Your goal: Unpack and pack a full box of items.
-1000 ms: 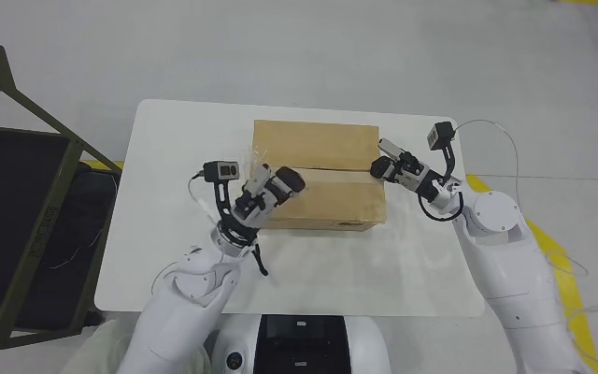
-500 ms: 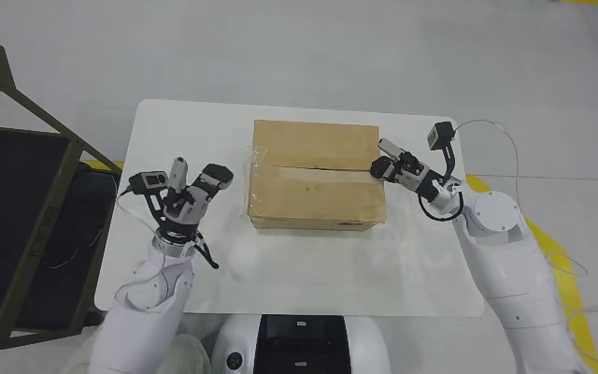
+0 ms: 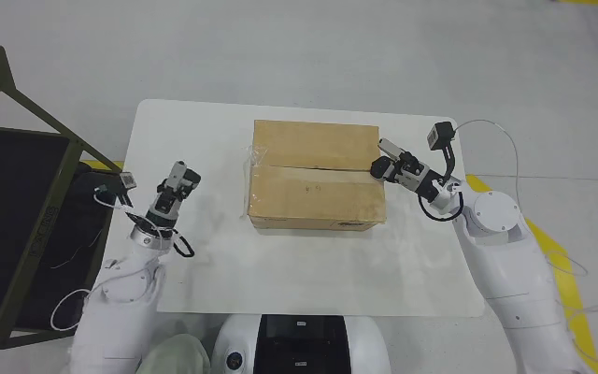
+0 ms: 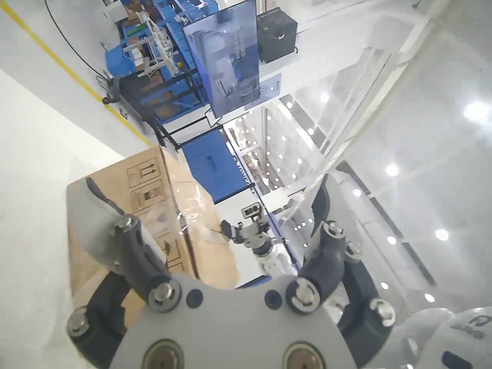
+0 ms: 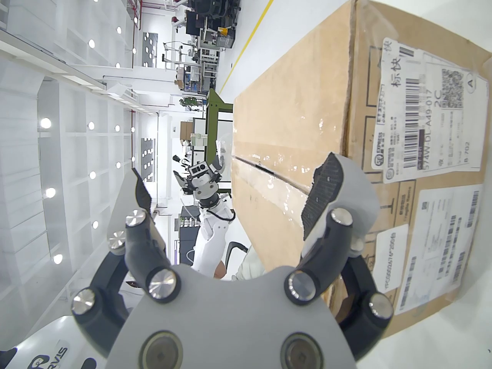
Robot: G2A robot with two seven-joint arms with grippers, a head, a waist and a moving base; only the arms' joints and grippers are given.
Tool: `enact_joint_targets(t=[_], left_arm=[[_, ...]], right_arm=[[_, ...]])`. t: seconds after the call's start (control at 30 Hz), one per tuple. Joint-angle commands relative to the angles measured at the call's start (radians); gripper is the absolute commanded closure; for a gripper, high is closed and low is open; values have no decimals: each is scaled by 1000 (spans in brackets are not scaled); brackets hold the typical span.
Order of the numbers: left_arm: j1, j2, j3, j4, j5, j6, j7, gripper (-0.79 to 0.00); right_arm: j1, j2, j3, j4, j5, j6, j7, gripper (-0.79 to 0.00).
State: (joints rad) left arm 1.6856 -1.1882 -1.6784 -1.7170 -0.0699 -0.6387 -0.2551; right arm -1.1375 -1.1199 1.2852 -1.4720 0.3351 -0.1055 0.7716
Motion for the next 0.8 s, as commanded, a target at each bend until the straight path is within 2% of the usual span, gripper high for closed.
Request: enact_joint_targets(t=[0.0,0.2,0.37,0.5,0.53,0.57,0.6,0.63,0.7,0.77], left_arm=[[-6,-2,5,27,74,-23,31,-785],[-13,-3,-2,72,372,-89,108,-785],[-13,1,-18,59,619,-69,128,-785],[-12,4,-21,45,735,-49,128,-785],[-12,5,-21,44,763,-45,125,-671],[-13,6,-20,43,789,-43,124,-594],[-13,7,-19,46,805,-41,128,-582],[-14,7,-14,50,816,-42,127,-606],[-18,9,-11,60,849,-41,129,-711],[-23,10,-7,74,887,-32,135,-585]], right_arm=[[0,0,0,0,0,0,0,-785],[0,0,0,0,0,0,0,-785],[0,0,0,0,0,0,0,-785],[0,0,0,0,0,0,0,-785],[0,0,0,0,0,0,0,-785],[0,0,0,0,0,0,0,-785],[0,0,0,0,0,0,0,-785],[0,0,0,0,0,0,0,-785],[0,0,0,0,0,0,0,-785],[0,0,0,0,0,0,0,-785]])
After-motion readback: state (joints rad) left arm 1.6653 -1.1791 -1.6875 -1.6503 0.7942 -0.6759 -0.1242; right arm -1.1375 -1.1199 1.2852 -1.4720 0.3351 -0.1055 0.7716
